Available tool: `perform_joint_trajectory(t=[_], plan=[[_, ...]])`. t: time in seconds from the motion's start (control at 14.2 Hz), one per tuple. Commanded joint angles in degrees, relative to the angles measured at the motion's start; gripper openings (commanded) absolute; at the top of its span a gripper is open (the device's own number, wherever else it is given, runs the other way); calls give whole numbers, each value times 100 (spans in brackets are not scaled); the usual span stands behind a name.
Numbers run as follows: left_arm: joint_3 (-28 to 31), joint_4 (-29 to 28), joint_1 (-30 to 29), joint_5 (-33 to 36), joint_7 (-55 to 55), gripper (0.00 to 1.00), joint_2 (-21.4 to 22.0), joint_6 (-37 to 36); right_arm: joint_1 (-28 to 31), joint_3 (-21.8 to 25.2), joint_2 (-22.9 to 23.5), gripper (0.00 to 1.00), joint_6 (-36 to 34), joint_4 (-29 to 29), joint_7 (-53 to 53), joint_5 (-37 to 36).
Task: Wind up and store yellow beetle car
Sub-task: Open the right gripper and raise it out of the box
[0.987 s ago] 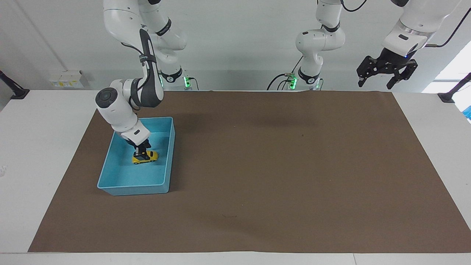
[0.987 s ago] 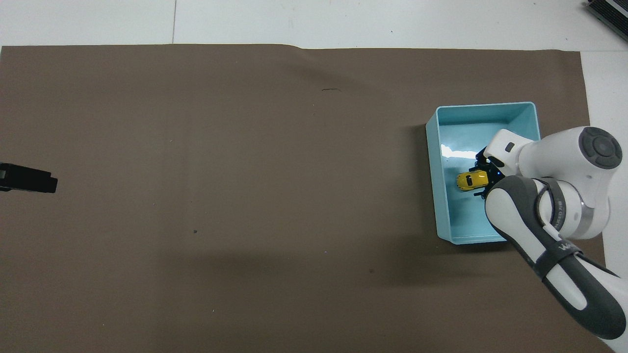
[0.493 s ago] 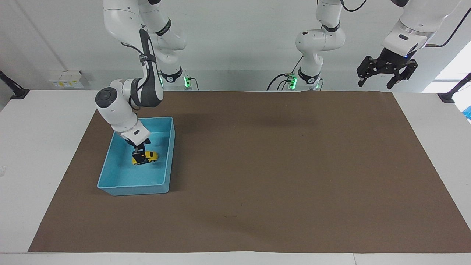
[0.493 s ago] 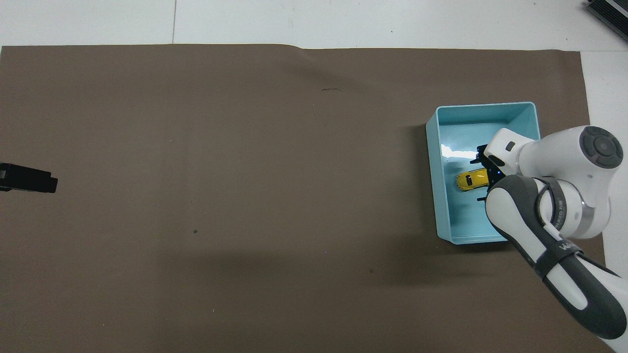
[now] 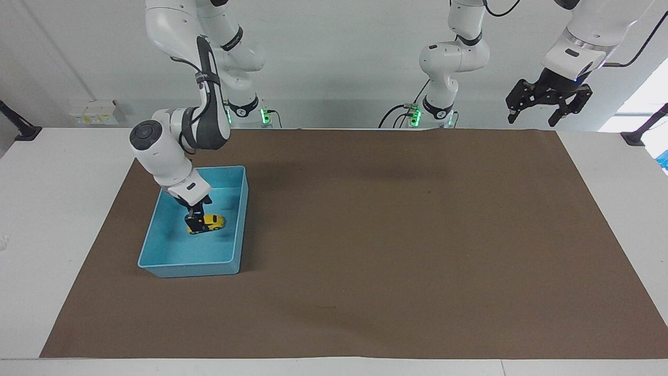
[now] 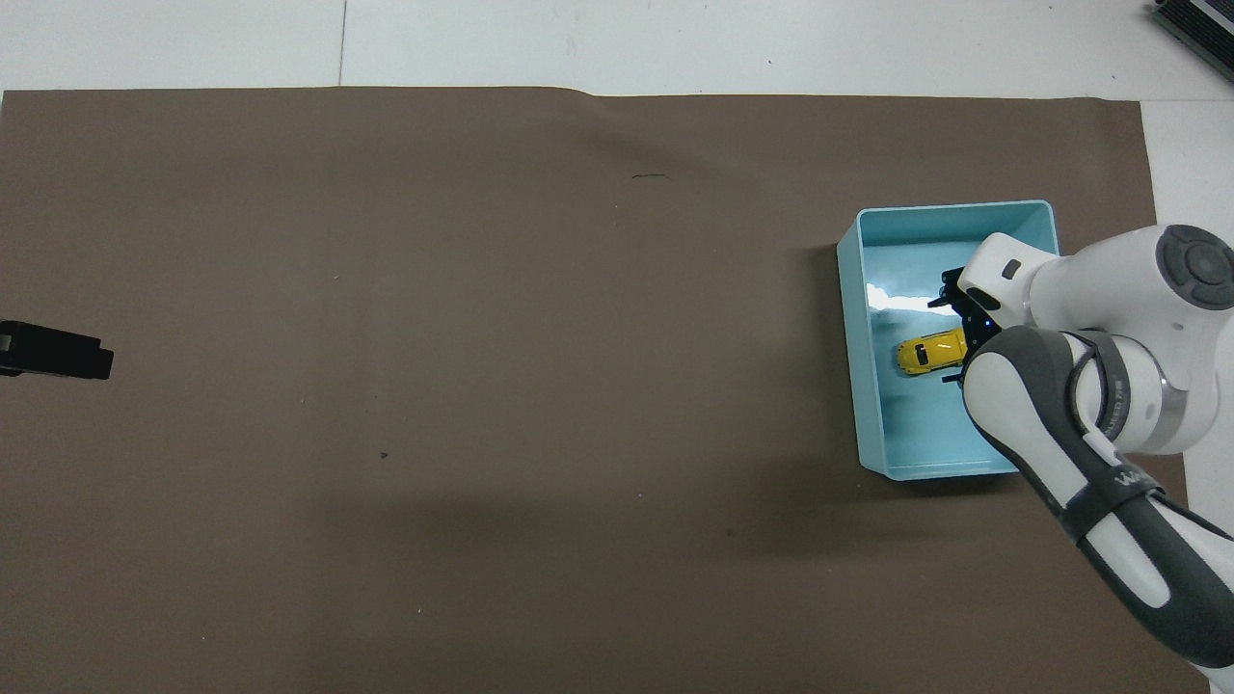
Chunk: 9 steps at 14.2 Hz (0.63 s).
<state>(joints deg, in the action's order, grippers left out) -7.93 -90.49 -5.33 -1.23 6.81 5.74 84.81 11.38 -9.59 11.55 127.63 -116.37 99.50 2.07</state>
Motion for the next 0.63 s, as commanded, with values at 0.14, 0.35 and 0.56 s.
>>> perform_joint_trajectory(t=[0.14,0.35,0.56], plan=[[-86,-91,-108,44,-4,100,85,71,14,-43,-284,100,-693,351,-36,100],[-86,-91,-108,44,-4,100,85,71,58,-34,-320,100,-906,642,-53,109],[-86,-91,-108,44,-4,100,85,71,75,-34,-294,100,-933,730,-62,127]])
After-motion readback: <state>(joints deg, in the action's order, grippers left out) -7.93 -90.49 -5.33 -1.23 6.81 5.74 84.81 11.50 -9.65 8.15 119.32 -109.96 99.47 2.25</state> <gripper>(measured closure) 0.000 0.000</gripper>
